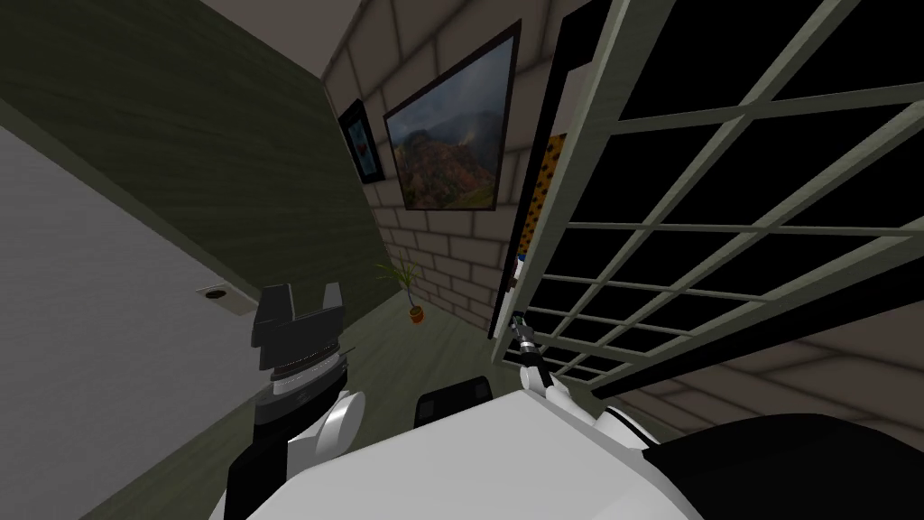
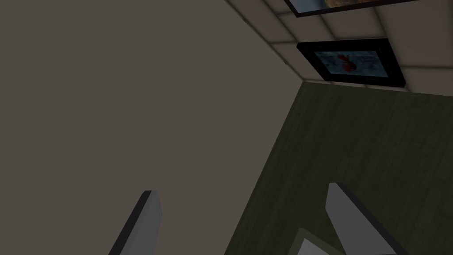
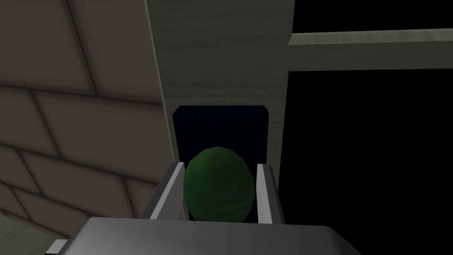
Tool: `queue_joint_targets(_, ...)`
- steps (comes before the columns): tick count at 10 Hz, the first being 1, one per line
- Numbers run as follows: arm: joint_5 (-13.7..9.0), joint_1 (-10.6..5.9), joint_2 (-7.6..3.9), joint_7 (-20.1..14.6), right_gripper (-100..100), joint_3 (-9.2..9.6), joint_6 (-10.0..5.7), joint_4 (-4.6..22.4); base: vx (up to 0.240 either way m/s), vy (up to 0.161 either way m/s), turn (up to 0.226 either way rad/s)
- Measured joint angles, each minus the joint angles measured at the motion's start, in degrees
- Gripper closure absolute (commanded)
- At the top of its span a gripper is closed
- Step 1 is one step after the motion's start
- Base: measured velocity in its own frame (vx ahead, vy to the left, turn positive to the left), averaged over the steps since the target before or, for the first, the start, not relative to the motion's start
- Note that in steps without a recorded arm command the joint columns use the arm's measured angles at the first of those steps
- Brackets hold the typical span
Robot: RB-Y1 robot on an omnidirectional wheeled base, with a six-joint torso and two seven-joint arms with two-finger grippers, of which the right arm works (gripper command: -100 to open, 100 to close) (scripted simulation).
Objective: Pull the door open
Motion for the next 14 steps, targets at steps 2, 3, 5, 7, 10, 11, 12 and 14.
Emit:
queue_joint_targets(2,0.44,0.24,0.02,-0.44,100,0.89,0.24,-0.49,-0.138,-0.026,0.061)
queue_joint_targets(3,0.85,0.28,-0.39,-1.11,100,1.67,-0.05,-0.37,-0.225,-0.019,0.095)
queue_joint_targets(5,1.46,0.82,-1.08,-2.01,100,2.80,-0.37,-1.28,-0.212,0.001,0.057)
queue_joint_targets(7,2.18,1.63,-1.95,-3.00,100,4.21,-0.53,-2.36,-0.271,-0.020,0.103)
queue_joint_targets(10,3.61,2.23,-3.41,-5.46,100,6.91,-1.50,-2.49,-0.217,-0.009,0.055)
queue_joint_targets(11,3.72,2.38,-3.30,-5.59,100,7.16,-1.39,-2.39,-0.163,-0.002,0.087)
queue_joint_targets(12,3.98,2.65,-3.80,-6.08,100,7.71,-1.76,-2.45,-0.236,-0.034,0.091)
queue_joint_targets(14,4.65,3.30,-4.81,-7.34,100,9.05,-2.85,-3.00,-0.253,-0.042,0.111)
